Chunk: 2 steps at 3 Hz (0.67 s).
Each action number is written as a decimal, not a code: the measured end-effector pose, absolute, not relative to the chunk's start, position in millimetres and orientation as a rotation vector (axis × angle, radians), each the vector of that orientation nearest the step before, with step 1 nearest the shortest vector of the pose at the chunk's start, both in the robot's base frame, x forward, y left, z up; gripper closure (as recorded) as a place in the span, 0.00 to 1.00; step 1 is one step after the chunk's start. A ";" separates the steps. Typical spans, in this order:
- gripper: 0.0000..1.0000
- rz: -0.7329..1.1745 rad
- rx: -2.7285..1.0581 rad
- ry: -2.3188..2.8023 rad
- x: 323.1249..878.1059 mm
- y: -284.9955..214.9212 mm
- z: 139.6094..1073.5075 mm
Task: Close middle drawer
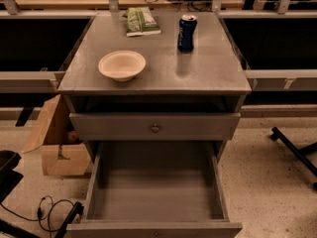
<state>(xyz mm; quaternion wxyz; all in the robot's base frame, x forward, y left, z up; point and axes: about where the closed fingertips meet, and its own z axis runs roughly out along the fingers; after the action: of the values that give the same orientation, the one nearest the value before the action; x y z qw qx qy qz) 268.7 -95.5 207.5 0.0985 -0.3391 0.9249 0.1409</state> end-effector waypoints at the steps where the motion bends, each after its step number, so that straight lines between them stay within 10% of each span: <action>1: 1.00 0.191 -1.194 2.549 317.0 -104.8 218.9; 2: 1.00 0.180 -1.204 2.534 319.1 -105.2 218.7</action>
Offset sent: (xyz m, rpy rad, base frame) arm 0.0359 -0.0061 0.0084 -0.0750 -0.1393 0.1004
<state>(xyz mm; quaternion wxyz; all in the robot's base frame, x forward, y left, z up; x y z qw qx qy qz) 319.1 -105.2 218.7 0.1647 -0.4224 0.8891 0.0631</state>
